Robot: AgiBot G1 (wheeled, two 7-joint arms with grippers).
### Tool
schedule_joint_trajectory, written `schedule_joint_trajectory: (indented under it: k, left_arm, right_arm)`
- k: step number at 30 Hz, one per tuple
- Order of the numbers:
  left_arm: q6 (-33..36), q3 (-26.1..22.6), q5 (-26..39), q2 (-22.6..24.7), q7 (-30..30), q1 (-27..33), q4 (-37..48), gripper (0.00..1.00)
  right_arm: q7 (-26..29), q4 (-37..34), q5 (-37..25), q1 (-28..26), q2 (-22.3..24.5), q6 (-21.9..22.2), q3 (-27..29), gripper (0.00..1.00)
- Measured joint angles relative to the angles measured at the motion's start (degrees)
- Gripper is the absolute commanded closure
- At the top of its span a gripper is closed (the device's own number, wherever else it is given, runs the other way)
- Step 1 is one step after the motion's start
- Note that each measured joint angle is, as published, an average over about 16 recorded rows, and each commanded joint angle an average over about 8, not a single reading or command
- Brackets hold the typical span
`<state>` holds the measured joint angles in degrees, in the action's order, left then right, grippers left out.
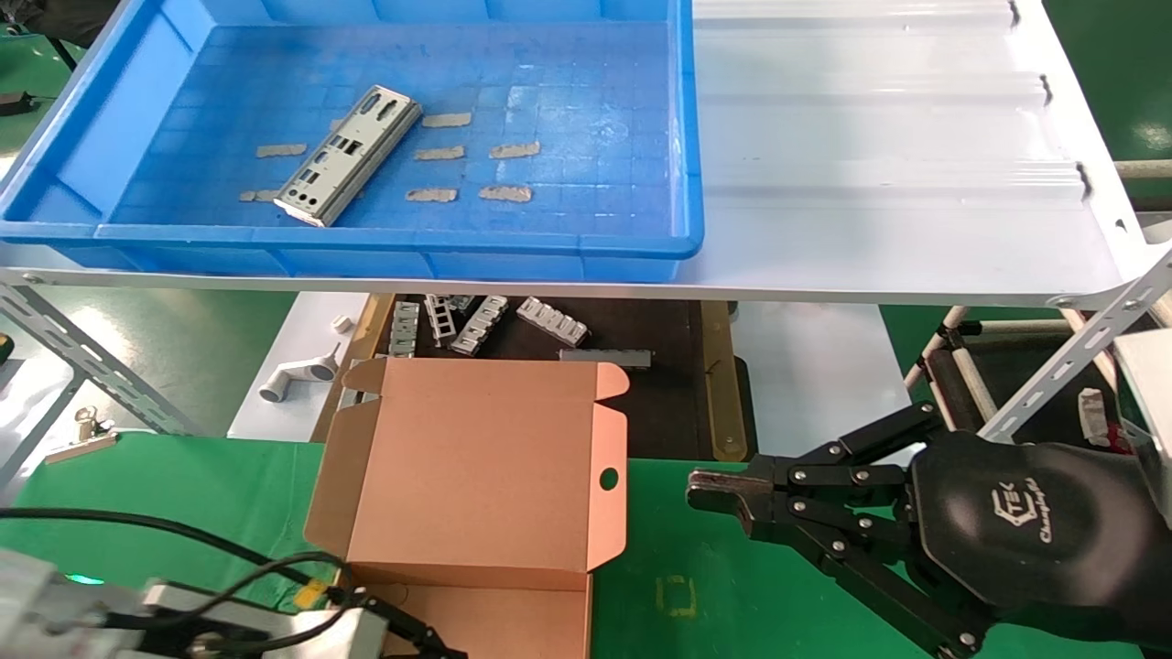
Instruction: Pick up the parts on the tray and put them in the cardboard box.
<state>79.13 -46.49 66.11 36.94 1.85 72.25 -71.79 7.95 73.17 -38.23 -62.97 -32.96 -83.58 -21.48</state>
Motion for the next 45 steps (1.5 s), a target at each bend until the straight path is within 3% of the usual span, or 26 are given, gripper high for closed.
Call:
schedule_joint_trajectory:
  k: [7,9,12,16,19,20,31,45]
  left_arm:
    - [-4.5,-0.9,2.1,3.5,-2.8,-2.8,4.8,1.00]
    - [-5.1,-1.0,2.2,4.4,-3.7,-3.2,6.5,0.93]
    - [-5.3,-1.1,2.3,5.6,-5.1,-3.4,8.9,0.72]
    - [-4.6,-1.3,2.2,6.9,-6.6,-3.2,12.0,0.24]
    - [-3.7,-1.4,2.2,7.6,-7.5,-2.7,14.0,0.03]
    - [-3.3,-1.5,2.2,7.8,-7.8,-2.6,14.6,0.00]
    - [-1.7,-1.6,2.3,9.0,-9.8,-1.0,18.4,0.00]
    - [0.0,0.4,-1.2,7.3,-9.3,0.3,16.9,0.00]
  right_arm:
    - [0.0,0.0,0.0,0.0,0.0,0.0,0.0,1.00]
    - [0.0,0.0,0.0,0.0,0.0,0.0,0.0,1.00]
    - [0.0,0.0,0.0,0.0,0.0,0.0,0.0,1.00]
    - [0.0,0.0,0.0,0.0,0.0,0.0,0.0,1.00]
    - [0.0,0.0,0.0,0.0,0.0,0.0,0.0,1.00]
    - [0.0,0.0,0.0,0.0,0.0,0.0,0.0,1.00]
    - [0.0,0.0,0.0,0.0,0.0,0.0,0.0,1.00]
    - [0.0,0.0,0.0,0.0,0.0,0.0,0.0,1.00]
